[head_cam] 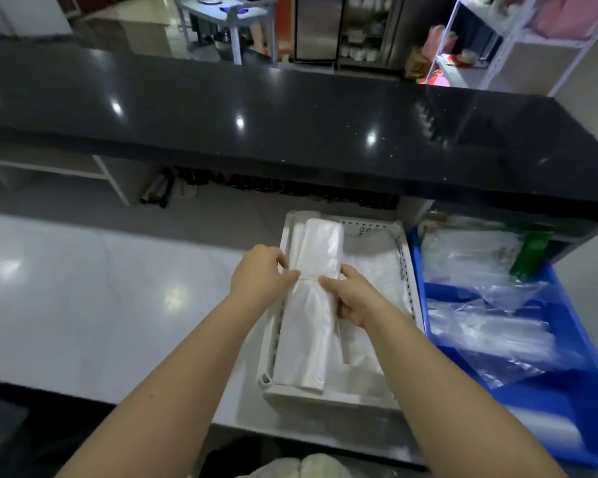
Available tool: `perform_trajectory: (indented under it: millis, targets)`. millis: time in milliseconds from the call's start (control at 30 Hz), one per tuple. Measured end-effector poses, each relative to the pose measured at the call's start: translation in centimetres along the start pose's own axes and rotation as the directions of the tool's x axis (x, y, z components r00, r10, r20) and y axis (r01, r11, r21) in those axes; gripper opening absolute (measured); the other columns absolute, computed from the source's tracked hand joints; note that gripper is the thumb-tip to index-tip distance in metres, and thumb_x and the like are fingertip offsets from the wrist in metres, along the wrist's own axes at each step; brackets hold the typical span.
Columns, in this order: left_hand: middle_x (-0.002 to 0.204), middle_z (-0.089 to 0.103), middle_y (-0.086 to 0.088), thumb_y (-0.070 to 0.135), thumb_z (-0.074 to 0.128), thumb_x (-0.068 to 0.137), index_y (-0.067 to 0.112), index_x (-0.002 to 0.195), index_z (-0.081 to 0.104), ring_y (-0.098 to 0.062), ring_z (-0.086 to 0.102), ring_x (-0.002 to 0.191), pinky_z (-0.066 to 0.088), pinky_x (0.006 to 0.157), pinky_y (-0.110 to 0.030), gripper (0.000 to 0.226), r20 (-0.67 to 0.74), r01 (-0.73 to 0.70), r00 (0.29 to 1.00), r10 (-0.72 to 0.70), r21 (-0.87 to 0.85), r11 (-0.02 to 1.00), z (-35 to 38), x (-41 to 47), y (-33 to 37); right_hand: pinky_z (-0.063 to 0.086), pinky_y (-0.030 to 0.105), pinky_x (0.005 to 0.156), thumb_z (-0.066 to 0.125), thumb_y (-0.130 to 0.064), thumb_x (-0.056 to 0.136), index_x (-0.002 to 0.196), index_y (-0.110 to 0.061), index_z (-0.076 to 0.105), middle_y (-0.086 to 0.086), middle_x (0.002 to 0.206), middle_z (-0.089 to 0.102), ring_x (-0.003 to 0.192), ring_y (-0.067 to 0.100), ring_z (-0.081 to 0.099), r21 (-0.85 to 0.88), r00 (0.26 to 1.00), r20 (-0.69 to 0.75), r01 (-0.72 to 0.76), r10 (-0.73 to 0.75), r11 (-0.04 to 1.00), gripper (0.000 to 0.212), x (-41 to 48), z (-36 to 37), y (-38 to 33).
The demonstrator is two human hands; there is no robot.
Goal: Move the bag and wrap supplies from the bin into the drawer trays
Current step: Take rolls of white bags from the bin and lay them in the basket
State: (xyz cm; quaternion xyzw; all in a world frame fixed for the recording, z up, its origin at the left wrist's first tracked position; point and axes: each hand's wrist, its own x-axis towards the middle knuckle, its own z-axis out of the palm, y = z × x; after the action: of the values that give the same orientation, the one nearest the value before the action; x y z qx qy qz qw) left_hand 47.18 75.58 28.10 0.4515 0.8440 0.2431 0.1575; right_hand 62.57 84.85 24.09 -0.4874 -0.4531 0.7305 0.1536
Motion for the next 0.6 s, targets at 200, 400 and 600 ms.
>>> perform_trajectory:
  millis: [200, 400, 600]
  targets:
    - [0.106, 0.055, -0.002, 0.035, 0.064, 0.082, 0.025, 0.110, 0.061, -0.024, 0.051, 0.102, 0.049, 0.081, -0.040, 0.030, -0.025, -0.094, 0.995, 0.100, 0.192, 0.977, 0.0, -0.6, -1.6, 0.055, 0.035, 0.073, 0.072, -0.025, 0.080, 0.111, -0.021, 0.050, 0.004, 0.109, 0.064, 0.090, 0.021, 0.065, -0.322, 0.995, -0.058, 0.058, -0.081, 0.945, 0.039, 1.5, 1.0, 1.1]
    - [0.114, 0.056, 0.000, 0.033, 0.058, 0.086, 0.025, 0.119, 0.058, -0.024, 0.049, 0.108, 0.040, 0.081, -0.036, 0.035, -0.060, -0.172, 0.978, 0.199, 0.307, 0.936, 1.2, -1.5, -2.1, 0.040, 0.028, 0.057, 0.074, -0.041, 0.073, 0.106, -0.018, 0.049, -0.001, 0.103, 0.061, 0.084, 0.020, 0.058, -0.782, 0.939, -0.088, 0.142, -0.333, 0.607, 0.048, 0.2, 1.7, 0.7]
    - [0.116, 0.058, 0.000, 0.031, 0.057, 0.086, 0.026, 0.121, 0.058, -0.024, 0.051, 0.108, 0.038, 0.083, -0.038, 0.036, -0.153, -0.128, 0.970, 0.190, 0.344, 0.930, 0.1, -2.5, -2.8, 0.046, 0.036, 0.077, 0.062, -0.024, 0.085, 0.124, -0.020, 0.047, 0.003, 0.121, 0.050, 0.108, 0.026, 0.046, -0.923, 0.772, 0.306, 0.385, -0.556, 0.026, 0.042, -2.3, 4.0, -0.6]
